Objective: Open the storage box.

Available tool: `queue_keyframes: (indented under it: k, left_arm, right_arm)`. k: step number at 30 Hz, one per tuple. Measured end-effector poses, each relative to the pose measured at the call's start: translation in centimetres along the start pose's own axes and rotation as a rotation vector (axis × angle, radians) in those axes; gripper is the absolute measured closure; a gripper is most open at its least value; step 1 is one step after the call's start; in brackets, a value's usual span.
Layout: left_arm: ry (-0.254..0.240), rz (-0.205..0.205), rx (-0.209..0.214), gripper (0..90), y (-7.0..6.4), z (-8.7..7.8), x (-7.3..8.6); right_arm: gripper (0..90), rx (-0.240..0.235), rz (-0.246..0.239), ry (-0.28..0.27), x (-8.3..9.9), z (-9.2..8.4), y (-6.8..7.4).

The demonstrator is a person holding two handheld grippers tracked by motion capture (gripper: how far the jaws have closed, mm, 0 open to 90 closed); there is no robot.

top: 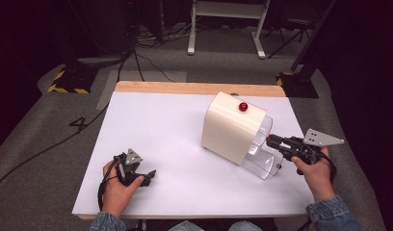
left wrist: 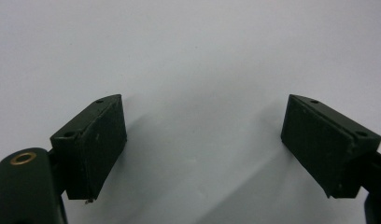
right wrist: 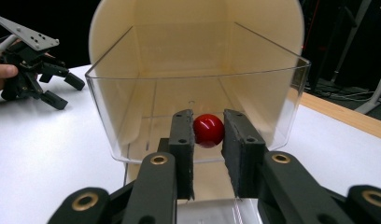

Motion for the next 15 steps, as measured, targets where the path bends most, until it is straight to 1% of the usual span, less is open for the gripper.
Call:
queue_keyframes:
  k: [7, 13, 14, 15]
  left_arm:
    - [0.001, 0.001, 0.001, 14.4, 0.0, 0.0, 0.0]
    - [0.000, 0.001, -0.001, 14.4, 0.0, 0.0, 0.0]
    - [0.000, 0.004, -0.001, 14.4, 0.0, 0.0, 0.0]
    - [-0.001, -0.001, 0.000, 14.4, 0.0, 0.0, 0.0]
  right_arm:
    - [74.4, 0.013, 0.016, 0.000, 0.9, -2.5, 0.2]
    - [74.4, 0.024, 0.027, -0.008, 1.7, -3.9, 0.4]
    - [74.4, 0.024, 0.027, -0.008, 1.7, -3.9, 0.4]
    - [74.4, 0.024, 0.030, -0.007, 1.8, -4.1, 0.5]
Point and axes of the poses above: each handheld gripper's, and its own axes: z roughly forward along the jaws, x roughly out of its underside, y roughly to its left, the point moved 3 cm from there along z, roughly forward along the jaws, and after that the axes turned 13 degrees about -z, right-handed, at the moved point
